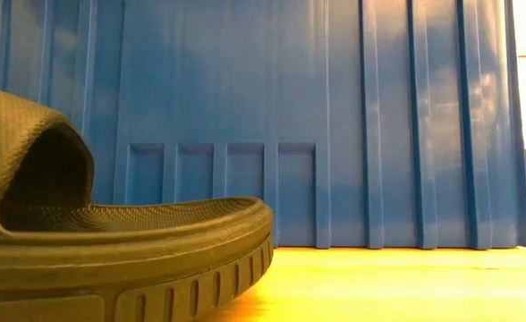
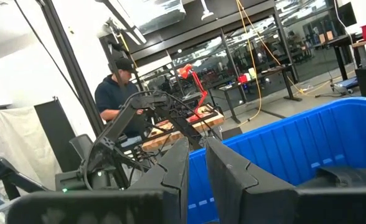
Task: Pick and place slides into bin
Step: Put the black slide into the blue bin
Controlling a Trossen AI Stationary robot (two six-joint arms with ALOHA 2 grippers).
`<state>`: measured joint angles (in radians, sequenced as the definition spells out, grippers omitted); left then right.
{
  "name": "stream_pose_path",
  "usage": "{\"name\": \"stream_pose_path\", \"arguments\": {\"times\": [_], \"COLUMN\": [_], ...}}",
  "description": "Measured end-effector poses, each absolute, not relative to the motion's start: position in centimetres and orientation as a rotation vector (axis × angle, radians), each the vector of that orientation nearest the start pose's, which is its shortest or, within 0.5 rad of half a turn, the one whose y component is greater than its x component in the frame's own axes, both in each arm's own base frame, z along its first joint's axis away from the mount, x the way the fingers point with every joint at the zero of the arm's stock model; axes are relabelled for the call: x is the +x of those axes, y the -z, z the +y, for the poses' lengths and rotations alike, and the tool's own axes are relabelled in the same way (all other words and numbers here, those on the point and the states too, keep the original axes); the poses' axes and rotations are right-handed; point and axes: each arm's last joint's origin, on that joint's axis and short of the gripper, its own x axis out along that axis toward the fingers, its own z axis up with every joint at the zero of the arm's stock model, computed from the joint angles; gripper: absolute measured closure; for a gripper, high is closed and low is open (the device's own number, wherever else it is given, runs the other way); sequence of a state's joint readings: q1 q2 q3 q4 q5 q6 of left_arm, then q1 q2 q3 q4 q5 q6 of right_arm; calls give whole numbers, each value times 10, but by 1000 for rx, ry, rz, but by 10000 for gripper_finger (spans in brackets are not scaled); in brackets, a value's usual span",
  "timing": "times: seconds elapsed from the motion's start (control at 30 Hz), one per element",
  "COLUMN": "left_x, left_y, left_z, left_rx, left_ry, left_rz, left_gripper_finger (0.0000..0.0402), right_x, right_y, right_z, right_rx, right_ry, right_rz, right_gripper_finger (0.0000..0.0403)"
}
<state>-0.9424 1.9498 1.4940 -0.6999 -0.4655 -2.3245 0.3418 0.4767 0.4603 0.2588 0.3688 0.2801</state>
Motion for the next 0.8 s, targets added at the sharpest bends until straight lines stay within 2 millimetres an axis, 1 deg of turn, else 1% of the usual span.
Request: {"name": "stream_pose_path", "arguments": {"times": [0.2, 0.4, 0.57, 0.67, 0.8], "left_x": [255, 267, 272, 272, 272], "left_y": [-202, -190, -186, -186, -185], "left_z": [-322, -325, -325, -325, -325], "left_rx": [-1405, -1456, -1439, -1409, -1376], "left_ry": [-652, -621, -595, -586, -573], "left_rz": [661, 584, 565, 571, 579], "left_gripper_finger": [219, 219, 221, 238, 293], "right_x": [120, 120, 121, 121, 121], "right_y": [-303, -303, -303, -303, -303], "right_z": [31, 32, 31, 31, 30], "right_rx": [367, 367, 368, 367, 367], "right_ry": [-5, -3, 15, 32, 50], "right_rz": [-230, -229, -228, -229, -231], "right_gripper_finger": [355, 355, 355, 355, 355]}}
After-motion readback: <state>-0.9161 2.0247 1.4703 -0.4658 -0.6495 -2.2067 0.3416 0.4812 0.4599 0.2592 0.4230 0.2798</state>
